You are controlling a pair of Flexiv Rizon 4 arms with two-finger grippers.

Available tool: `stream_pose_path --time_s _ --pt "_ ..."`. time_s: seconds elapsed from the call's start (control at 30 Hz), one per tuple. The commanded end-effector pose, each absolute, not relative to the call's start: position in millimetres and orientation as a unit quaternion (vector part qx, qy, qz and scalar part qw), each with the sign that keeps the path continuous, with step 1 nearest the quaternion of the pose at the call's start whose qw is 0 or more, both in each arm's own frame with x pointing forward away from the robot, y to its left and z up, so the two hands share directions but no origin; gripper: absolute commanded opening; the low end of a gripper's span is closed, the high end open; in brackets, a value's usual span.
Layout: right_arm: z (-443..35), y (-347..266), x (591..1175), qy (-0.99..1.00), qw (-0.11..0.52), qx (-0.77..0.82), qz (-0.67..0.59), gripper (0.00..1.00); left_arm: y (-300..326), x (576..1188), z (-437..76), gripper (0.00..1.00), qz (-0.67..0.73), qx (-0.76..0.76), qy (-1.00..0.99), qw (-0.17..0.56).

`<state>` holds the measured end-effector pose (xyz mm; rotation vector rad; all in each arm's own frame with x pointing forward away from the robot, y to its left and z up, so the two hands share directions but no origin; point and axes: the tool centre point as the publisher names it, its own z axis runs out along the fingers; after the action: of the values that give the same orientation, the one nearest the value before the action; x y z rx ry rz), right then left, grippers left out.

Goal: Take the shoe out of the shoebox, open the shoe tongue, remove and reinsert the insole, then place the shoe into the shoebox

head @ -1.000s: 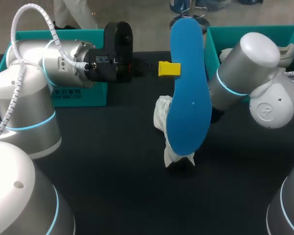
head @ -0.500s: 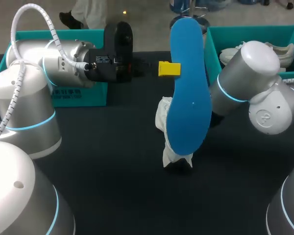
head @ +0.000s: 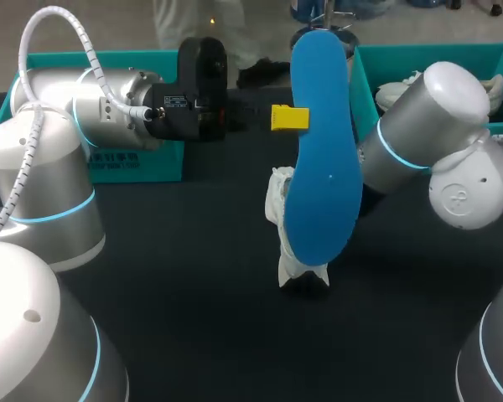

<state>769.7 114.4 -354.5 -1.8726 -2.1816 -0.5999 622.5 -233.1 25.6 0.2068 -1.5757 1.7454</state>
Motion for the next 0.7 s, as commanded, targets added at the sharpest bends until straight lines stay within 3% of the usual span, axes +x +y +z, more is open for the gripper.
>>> stream_pose_path --time_s 0.03,0.7 --pt "-328 93 756 -0.739 0.118 -0.622 -0.23 1.0 -233 622 25 0.0 0.684 0.081 -0.617 0.38" --pt "-315 87 752 -0.753 0.136 -0.593 -0.251 1.0 -233 622 25 0.0 0.684 0.081 -0.617 0.38"
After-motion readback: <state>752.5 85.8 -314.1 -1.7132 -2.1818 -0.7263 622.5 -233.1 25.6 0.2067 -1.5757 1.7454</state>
